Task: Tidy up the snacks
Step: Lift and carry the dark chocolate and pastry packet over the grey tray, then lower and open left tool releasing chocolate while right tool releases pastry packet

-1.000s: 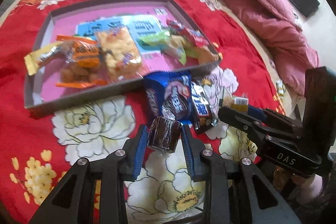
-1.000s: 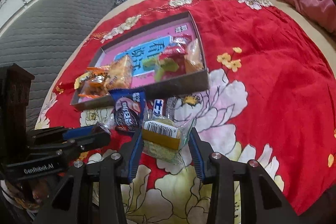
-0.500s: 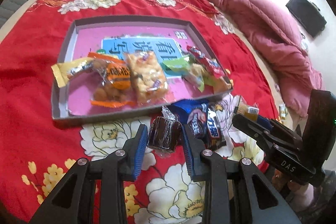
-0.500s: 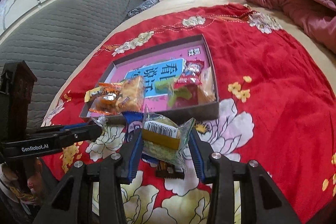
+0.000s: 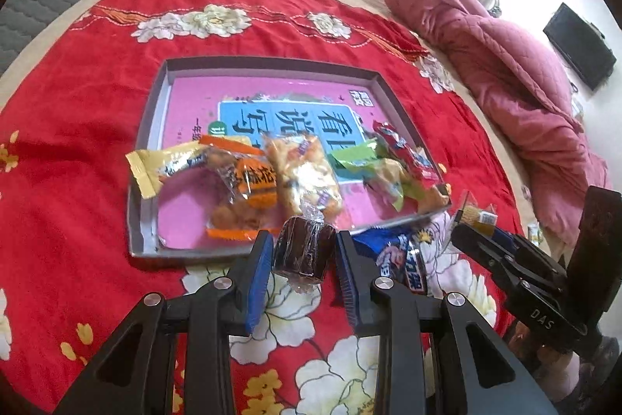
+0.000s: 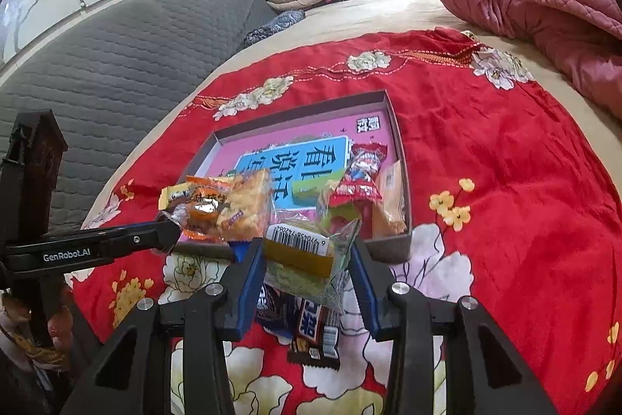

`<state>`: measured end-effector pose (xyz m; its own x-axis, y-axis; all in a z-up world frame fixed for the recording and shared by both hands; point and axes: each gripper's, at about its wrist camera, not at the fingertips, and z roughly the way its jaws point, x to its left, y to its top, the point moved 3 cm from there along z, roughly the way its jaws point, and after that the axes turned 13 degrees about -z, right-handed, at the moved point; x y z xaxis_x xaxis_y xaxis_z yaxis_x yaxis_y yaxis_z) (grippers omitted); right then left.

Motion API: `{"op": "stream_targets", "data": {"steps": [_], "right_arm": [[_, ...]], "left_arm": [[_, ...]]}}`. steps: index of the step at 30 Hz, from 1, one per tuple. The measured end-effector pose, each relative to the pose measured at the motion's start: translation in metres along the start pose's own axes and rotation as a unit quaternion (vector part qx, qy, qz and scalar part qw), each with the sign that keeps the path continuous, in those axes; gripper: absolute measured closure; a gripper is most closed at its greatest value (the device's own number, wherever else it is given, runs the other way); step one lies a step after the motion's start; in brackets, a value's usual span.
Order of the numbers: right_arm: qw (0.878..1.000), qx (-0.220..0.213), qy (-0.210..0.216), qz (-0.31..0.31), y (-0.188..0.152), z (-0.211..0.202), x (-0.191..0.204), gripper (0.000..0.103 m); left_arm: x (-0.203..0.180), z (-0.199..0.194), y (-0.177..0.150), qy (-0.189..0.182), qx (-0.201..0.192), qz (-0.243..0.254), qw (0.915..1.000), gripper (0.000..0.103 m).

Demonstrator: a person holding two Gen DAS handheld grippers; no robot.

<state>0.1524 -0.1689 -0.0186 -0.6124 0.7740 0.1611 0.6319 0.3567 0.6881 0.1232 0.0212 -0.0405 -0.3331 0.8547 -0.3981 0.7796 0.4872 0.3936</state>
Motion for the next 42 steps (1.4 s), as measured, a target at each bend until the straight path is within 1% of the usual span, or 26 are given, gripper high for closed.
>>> {"op": "stream_targets", "data": {"steps": [15,27,42], "right_arm": [[1.000,-0.020,-0.001,0.002,0.014,0.005,-0.008,0.060],[1.000,-0.014,0.000,-0.001,0.019,0.017,-0.010,0.060],[1.000,0.006,-0.005,-0.013,0.022,0.041,-0.010,0.060]], "left_arm": [[0.002,0.012,0.012,0.014,-0.006,-0.007,0.9999,0.069],[0.008,0.025,0.019,0.024,-0.004,-0.017,0.9995,0.069],[0.011,0.036,0.021,0.031,0.003,-0.020,0.9993,0.069]]}}
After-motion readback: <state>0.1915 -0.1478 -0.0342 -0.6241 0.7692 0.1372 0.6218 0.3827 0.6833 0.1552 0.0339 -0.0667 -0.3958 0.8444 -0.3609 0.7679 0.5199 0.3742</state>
